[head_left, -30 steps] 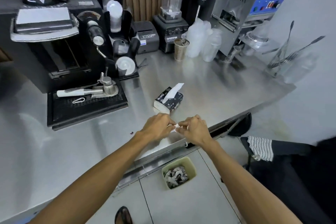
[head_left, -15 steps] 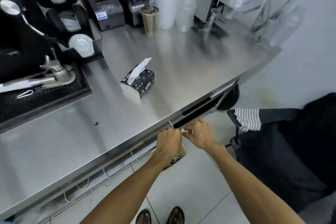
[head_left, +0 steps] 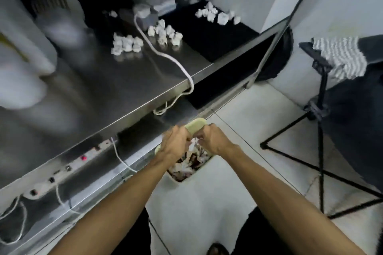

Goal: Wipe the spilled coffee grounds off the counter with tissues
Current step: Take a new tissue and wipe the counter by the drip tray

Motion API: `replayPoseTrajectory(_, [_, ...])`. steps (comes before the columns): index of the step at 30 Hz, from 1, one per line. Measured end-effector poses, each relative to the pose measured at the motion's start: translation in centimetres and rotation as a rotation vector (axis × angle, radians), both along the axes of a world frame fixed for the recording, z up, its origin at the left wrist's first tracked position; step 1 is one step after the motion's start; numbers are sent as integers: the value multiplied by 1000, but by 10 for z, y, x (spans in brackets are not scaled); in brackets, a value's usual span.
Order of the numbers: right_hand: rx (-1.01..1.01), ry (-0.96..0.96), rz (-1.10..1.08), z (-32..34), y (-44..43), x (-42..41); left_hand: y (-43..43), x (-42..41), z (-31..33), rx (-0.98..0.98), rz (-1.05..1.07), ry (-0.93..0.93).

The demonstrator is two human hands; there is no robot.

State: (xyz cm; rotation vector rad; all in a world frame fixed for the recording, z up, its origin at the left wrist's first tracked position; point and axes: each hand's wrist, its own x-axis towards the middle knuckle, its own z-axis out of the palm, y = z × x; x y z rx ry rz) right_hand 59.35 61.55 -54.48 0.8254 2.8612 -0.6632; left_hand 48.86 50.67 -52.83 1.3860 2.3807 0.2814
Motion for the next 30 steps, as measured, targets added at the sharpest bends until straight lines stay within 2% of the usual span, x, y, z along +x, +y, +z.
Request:
replayPoseTrajectory(5, [72,3,-54,-98,13,-2,7,-12,-106,26,-16,20])
replayPoseTrajectory(10, [11,6,-119,-120,24,-5,9,-17,-134,27,66,0])
replayPoseTrajectory(14, [83,31,-81,-96,23,-12,9,-21,-104,41,9,-16])
replayPoseTrajectory(17, [82,72,-112,-87,27,-20,11,-21,-94,61,-41,89])
replayPoseTrajectory(23, [-27,117,-215,-65,21,-18,3,-12,-74,184,-39,117])
replayPoseTrajectory(27, [-58,217,-258,3,2,-7,-2,9,0,220,12,89])
replayPoseTrajectory(30, [-81,325,-330,90,-8,1,1,25,91,291,81,90])
